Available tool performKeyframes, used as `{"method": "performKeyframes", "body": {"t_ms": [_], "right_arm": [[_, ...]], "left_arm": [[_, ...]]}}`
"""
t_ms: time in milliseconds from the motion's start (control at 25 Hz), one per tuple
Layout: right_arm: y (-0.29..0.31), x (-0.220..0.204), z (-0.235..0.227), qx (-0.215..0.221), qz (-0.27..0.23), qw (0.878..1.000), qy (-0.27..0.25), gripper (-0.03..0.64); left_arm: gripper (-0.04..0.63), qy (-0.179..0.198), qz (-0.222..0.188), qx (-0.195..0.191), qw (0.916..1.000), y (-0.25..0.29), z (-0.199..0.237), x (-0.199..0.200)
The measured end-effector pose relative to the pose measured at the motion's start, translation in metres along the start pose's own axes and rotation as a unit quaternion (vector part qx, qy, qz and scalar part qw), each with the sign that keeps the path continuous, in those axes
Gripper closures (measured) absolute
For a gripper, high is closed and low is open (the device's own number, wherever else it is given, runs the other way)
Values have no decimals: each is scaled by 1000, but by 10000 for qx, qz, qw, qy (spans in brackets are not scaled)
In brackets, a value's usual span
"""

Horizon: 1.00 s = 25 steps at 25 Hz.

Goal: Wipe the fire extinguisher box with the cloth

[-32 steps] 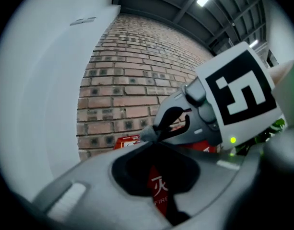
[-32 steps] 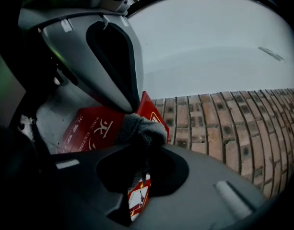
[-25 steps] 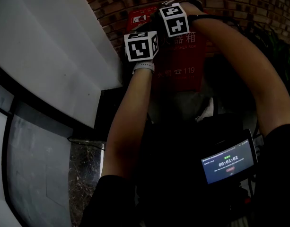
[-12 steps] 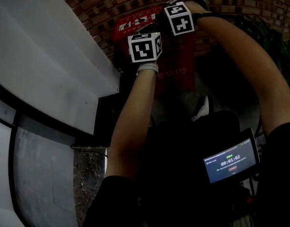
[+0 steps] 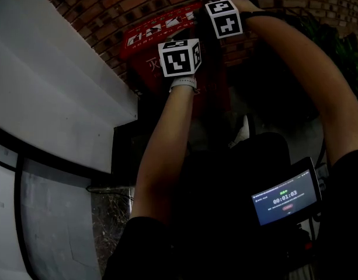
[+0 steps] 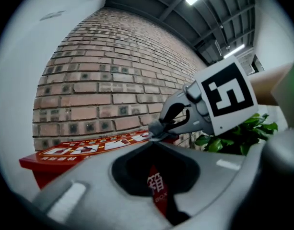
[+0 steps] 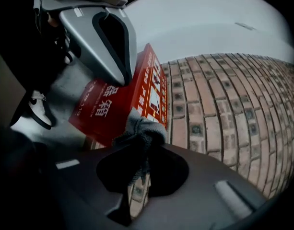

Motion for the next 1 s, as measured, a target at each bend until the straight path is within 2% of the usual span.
{"method": "performKeyframes", "body": {"t_ms": [160,240,360,440,520,560,680,880,920,1000], "right_arm": [[-4,-16,8,-146,256,9995,-138,588],[-11,-19,8,-276,222,9994,-14,586],[-33,-12,-4,-593,-326,9943,825,586],[-47,-2,-11,-790,-849,9814,1527,586],[-56,6,-9,-957,-1394,9587,2286,586],[-59,10,-5,-1015,-1673,9427,2702,586],[-64,19,15,-1044,-2421,8887,3750,586],[-69,31,69,-811,-3453,7977,4877,586],[-72,36,81,-794,-3594,7870,4952,586],[-77,46,99,-778,-3800,7746,4996,586]], "left_arm": [[592,30,-9,-36,10000,1,-8,-1],[592,34,-6,-53,10000,-1,-9,2],[592,81,-121,-22,9999,-11,-5,13],[592,165,-203,33,9997,-22,0,19],[592,248,-264,74,9993,-35,5,21],[592,280,-299,83,9991,-42,8,20],[592,298,-461,91,9985,-63,20,13],[592,135,-759,-53,9970,-102,28,-22],[592,109,-763,-111,9970,-108,27,-33],[592,17,-816,-205,9964,-118,27,-55]]}}
Point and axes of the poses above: the fingertips, and each gripper's own axes: y forward along the fingers, z to its left, x out of its top, the point moved 10 cm from there along -y, backward along the fingers, and after that the axes turned 1 degree about -x, right-handed, at the moved point
